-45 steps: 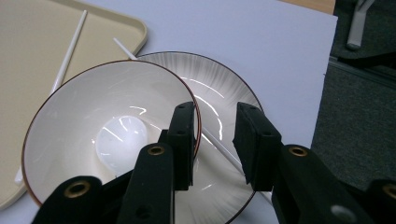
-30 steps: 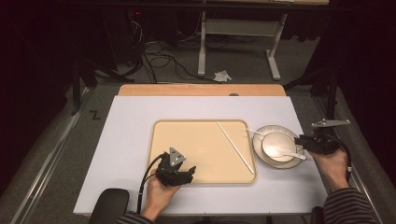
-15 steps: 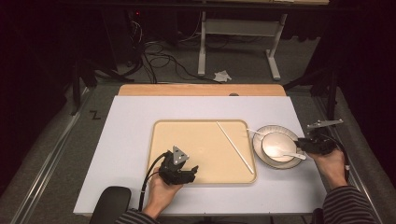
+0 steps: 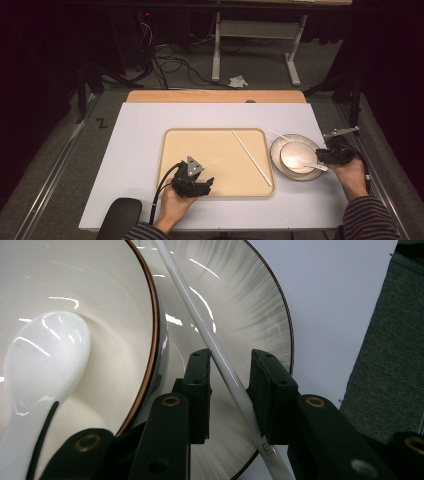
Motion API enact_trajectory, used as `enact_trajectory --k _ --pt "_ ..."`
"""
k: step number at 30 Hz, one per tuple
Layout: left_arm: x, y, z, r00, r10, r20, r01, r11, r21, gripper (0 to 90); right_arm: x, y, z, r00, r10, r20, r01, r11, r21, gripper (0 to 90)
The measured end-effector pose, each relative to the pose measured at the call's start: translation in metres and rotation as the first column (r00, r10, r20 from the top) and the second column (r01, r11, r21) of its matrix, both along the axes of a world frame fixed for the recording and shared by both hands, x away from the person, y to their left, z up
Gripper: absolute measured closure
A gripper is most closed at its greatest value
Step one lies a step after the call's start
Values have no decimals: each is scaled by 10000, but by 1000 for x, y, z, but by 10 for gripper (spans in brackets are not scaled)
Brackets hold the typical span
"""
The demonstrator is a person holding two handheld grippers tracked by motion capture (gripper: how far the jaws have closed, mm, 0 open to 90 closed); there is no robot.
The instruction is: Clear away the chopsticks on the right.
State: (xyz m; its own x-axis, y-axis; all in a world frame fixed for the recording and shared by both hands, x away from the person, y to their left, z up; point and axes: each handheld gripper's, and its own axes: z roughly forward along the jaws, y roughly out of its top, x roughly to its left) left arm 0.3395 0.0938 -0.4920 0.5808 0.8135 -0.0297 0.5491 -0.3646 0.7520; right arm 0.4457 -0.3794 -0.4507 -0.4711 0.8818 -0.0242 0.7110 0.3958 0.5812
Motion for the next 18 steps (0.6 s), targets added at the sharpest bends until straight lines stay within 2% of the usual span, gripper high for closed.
enact_trajectory --k 4,13,18 --pt "0 -1 1 10000 -34 45 35 10000 -24 313 3 1 -4 9996 -16 -297 9 9997 -224 736" --pt "1 -4 1 9998 -165 61 165 9999 15 313 9 7 -8 9986 179 -497 -206 9982 -556 782" --pt "2 -5 1 9997 -220 71 220 9997 46 313 10 5 -9 9983 124 -576 -153 9986 -498 806"
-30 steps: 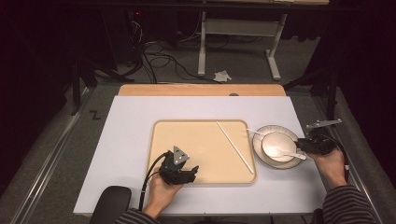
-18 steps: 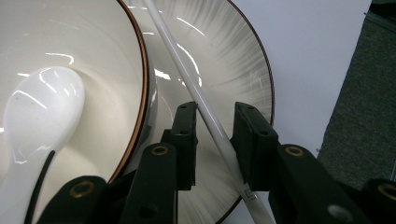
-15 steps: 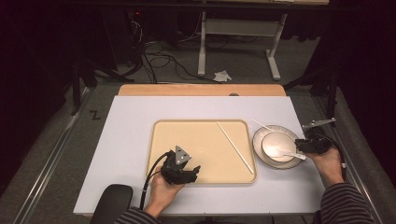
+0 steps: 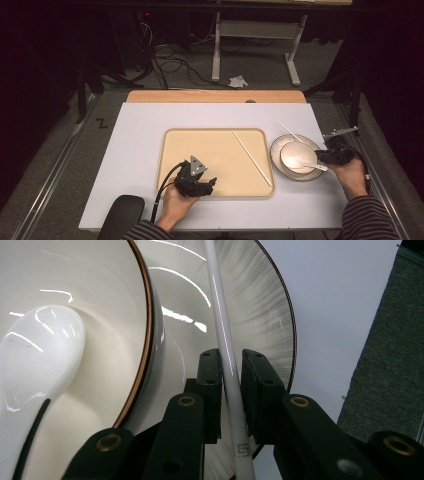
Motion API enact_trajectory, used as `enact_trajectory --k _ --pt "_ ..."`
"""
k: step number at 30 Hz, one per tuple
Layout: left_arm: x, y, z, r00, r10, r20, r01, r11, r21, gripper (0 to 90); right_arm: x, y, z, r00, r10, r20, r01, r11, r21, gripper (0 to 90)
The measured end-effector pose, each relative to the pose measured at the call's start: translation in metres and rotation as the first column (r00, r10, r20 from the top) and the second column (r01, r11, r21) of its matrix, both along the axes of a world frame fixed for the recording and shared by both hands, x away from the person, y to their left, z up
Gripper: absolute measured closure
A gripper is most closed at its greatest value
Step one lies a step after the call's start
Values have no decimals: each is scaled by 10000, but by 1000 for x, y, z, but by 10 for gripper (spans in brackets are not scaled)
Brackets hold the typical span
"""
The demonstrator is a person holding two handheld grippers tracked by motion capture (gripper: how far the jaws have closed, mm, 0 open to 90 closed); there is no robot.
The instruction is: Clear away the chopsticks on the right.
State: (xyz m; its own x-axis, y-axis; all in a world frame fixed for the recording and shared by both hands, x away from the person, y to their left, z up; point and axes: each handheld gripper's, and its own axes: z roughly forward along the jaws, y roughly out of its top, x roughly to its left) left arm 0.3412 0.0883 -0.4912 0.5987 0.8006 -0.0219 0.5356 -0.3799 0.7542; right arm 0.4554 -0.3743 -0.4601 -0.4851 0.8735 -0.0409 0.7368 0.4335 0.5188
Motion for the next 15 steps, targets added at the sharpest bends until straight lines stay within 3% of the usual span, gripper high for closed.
enact_trajectory --k 15 --pt "3 -5 -1 9998 -218 -6 218 9998 -13 314 1 1 -2 9999 0 -140 -2 9999 -115 843"
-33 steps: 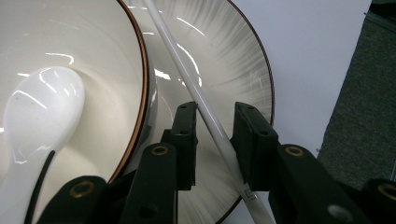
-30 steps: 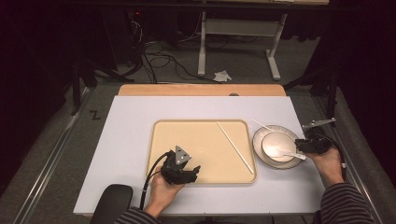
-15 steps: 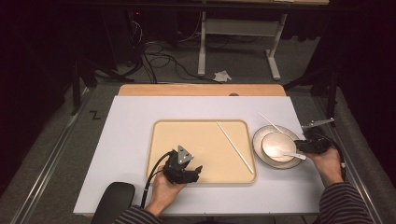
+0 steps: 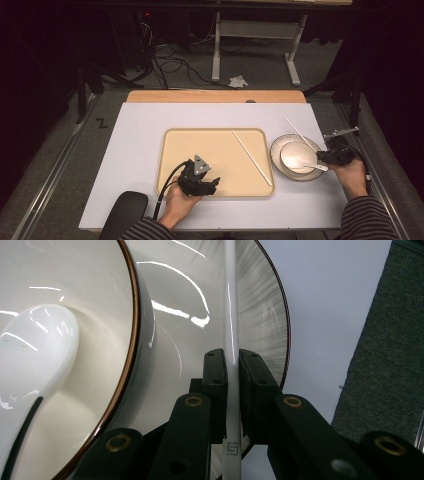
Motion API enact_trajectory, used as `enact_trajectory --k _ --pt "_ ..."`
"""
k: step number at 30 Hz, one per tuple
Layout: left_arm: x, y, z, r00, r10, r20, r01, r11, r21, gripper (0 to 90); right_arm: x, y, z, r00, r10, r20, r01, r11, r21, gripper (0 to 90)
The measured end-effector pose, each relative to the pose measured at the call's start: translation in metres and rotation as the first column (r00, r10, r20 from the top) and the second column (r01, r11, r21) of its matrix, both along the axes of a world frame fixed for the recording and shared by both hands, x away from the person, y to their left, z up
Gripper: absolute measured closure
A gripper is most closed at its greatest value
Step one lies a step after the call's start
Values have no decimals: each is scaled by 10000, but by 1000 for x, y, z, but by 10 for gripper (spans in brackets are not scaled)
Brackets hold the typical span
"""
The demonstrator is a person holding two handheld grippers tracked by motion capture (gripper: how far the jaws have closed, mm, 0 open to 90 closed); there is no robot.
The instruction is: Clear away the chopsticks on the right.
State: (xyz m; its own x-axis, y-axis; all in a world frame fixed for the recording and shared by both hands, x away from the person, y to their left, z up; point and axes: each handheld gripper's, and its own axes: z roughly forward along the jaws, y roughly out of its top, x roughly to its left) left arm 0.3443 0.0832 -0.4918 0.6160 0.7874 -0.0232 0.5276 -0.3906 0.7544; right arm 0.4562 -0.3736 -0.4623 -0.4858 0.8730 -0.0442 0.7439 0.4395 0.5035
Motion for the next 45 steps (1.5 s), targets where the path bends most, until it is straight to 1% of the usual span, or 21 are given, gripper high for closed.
enact_trajectory --k 2,3,5,11,15,18,19,20,22,24,27,28,29,31,33,35,40,41,42,44,45 --pt "1 -1 0 10000 -63 1 63 10000 -21 313 0 -1 1 10000 -28 -71 28 10000 -25 845" --pt "1 -2 0 10000 -83 1 83 10000 1 314 -1 0 0 10000 -82 -3 82 10000 2 846" --pt "2 -3 -1 9999 -143 14 143 9999 2 313 -1 -1 0 9999 -108 -97 108 9999 -9 848" --pt "3 -6 0 9996 -286 22 286 9996 3 314 -1 0 0 9999 -158 -55 157 9998 -136 852" --pt "4 -8 -1 9994 -331 33 331 9995 20 314 -1 -2 -1 9993 -326 -171 327 9995 49 853" --pt "5 -9 -1 9993 -371 -2 371 9993 38 314 -1 -2 0 9994 -313 -167 313 9995 -9 854" --pt "5 -9 -1 9993 -381 4 381 9993 30 314 -1 -2 0 9992 -308 -247 307 9995 -19 854" --pt "5 -10 -1 9993 -385 11 385 9993 30 314 -2 -2 0 9992 -368 -150 368 9993 -21 854" --pt "5 -10 -1 9992 -387 32 387 9992 14 314 -2 -2 0 9992 -366 -137 365 9993 -45 855" --pt "5 -10 -1 9992 -395 36 395 9992 4 314 -3 -2 1 9990 -432 -122 432 9990 64 855" --pt "6 -9 -1 9992 -407 13 407 9992 28 314 -7 -3 6 9989 -466 98 465 9989 86 855" --pt "6 -9 -1 9992 -397 13 397 9992 27 315 -10 -3 10 9983 -488 334 481 9986 201 856" --pt "6 -9 -1 9993 -377 21 377 9993 -15 315 -10 -3 10 9983 -488 334 481 9986 201 856" --pt "7 -9 -1 9993 -378 18 378 9993 -18 314 -15 -3 14 9975 -456 535 445 9988 222 855" --pt "7 -9 -1 9993 -385 20 385 9993 5 315 -19 -2 18 9964 -431 725 405 9985 366 855" --pt "7 -9 -1 9992 -398 23 398 9992 0 314 -23 -2 21 9956 -405 845 375 9986 368 855" --pt "7 -9 0 9991 -412 51 412 9991 -24 315 -32 -5 31 9930 -497 1073 430 9970 638 855" --pt "7 -9 0 9991 -417 51 417 9991 -31 316 -36 -6 35 9910 -599 1194 497 9950 865 855" --pt "7 -9 0 9991 -415 55 415 9991 -39 316 -36 -6 35 9910 -599 1194 497 9950 865 855" --pt "8 -9 0 9991 -431 45 431 9991 -32 320 -42 -5 41 9893 -524 1365 370 9929 1130 855" --pt "8 -10 0 9990 -442 37 442 9990 -33 321 -45 -3 44 9878 -508 1471 345 9932 1114 855"
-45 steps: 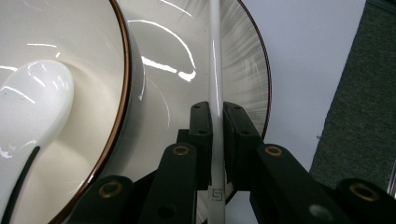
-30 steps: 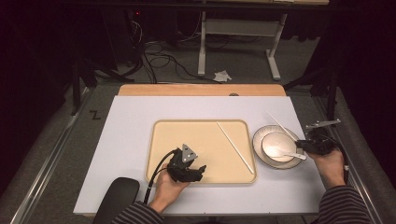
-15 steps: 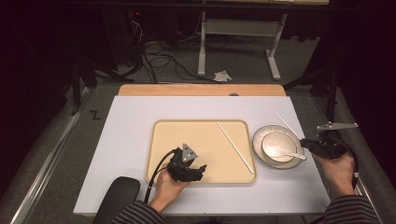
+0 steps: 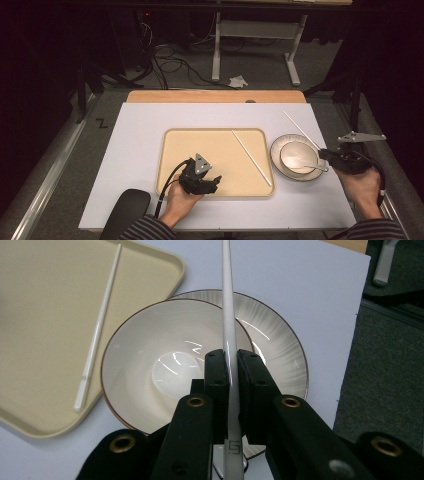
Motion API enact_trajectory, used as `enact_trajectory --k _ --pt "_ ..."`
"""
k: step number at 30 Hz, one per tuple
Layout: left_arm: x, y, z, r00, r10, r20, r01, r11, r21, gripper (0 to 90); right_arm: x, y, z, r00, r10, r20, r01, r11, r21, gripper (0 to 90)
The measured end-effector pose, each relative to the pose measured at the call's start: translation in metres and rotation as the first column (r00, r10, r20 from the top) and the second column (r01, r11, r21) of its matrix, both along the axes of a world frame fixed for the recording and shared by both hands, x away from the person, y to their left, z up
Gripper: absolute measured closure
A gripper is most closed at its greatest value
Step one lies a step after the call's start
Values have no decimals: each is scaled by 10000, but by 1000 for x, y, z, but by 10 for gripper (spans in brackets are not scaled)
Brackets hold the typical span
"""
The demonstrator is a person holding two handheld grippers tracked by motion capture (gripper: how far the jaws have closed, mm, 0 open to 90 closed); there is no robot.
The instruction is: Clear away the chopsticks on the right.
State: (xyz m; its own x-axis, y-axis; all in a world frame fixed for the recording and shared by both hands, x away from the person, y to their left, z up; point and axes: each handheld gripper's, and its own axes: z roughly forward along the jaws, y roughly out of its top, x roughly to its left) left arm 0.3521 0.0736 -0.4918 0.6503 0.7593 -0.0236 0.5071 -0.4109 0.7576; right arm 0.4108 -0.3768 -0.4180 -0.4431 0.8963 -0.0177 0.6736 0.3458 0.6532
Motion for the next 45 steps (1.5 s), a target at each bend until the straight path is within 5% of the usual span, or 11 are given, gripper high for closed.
enact_trajectory --k 12,26,45 --pt "-1 0 2 9999 6 136 -5 10000 -49 321 -23 22 24 9985 234 503 -227 9996 -152 855" --pt "-2 0 3 9997 70 213 -70 10000 14 322 -44 53 34 9934 941 657 -962 9949 292 854" --pt "-1 0 1 9999 49 117 -50 9999 87 321 -39 103 6 9852 1707 177 -1714 9841 476 854"
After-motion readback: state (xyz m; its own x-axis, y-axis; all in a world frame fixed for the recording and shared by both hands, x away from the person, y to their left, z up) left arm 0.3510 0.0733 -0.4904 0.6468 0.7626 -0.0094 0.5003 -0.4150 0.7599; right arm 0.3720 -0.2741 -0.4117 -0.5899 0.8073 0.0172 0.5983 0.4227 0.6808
